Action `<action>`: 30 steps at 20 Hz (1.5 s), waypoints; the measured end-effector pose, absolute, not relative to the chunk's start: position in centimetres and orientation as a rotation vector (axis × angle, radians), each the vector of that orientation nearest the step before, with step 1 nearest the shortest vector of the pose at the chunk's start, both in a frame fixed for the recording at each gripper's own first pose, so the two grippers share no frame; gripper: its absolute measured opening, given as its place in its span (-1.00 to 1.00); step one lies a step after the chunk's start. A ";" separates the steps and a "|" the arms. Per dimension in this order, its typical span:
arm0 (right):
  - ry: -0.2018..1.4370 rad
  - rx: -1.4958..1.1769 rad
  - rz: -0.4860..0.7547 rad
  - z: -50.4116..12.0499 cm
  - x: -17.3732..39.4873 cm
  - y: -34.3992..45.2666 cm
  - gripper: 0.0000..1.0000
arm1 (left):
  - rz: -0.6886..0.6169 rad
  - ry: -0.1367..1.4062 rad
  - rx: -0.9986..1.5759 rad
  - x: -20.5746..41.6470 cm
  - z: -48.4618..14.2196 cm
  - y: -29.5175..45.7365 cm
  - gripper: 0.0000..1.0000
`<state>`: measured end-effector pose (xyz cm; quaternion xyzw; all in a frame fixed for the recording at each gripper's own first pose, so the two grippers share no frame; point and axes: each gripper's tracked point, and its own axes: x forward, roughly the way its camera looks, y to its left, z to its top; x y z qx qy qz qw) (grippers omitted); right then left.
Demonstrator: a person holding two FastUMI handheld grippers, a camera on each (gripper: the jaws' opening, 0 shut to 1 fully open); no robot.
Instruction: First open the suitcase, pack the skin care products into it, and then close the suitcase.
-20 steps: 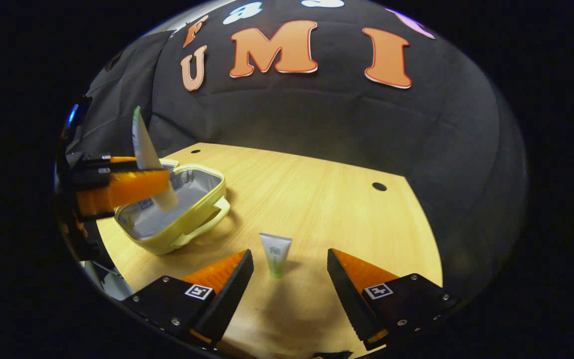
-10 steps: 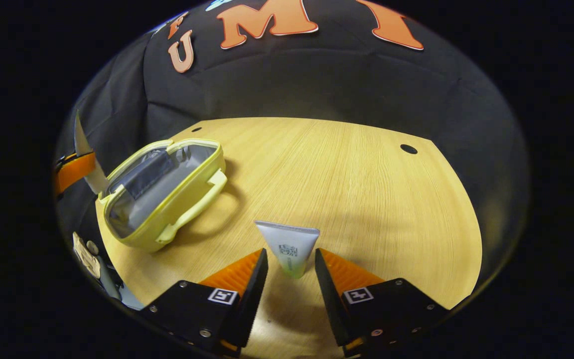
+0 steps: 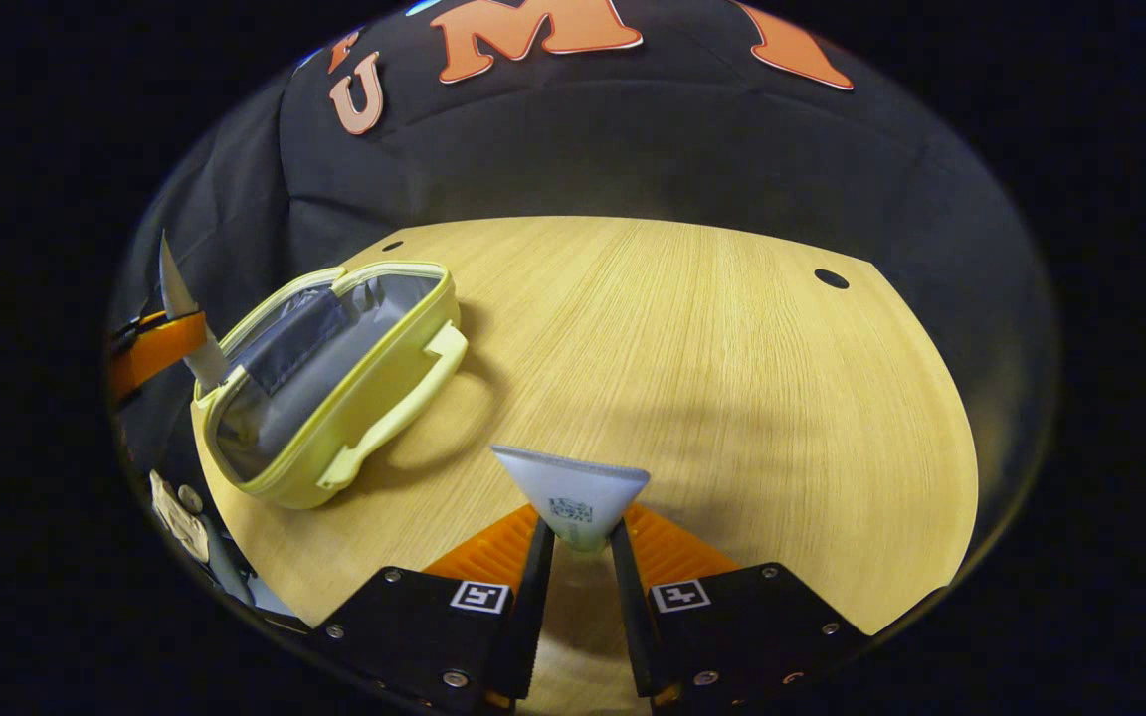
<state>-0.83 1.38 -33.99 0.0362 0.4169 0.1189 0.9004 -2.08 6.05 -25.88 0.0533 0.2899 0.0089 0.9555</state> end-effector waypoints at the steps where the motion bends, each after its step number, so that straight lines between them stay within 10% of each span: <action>1: 0.855 0.083 0.236 -33.3 -0.9 1.8 -0.23 | -0.003 0.600 0.110 -1.7 -26.4 6.3 0.10; 8: 0.797 0.115 0.148 -26.8 -0.7 4.3 -0.24 | -0.155 0.759 0.102 -0.4 -32.4 8.1 0.11; 11: 0.787 0.082 0.031 -27.4 -0.4 3.6 -0.80 | -0.212 0.795 0.100 0.1 -33.7 8.6 0.11; 30: 0.854 0.066 0.052 -32.5 -2.4 5.0 -0.43 | -0.223 0.844 0.080 0.2 -35.5 8.8 0.12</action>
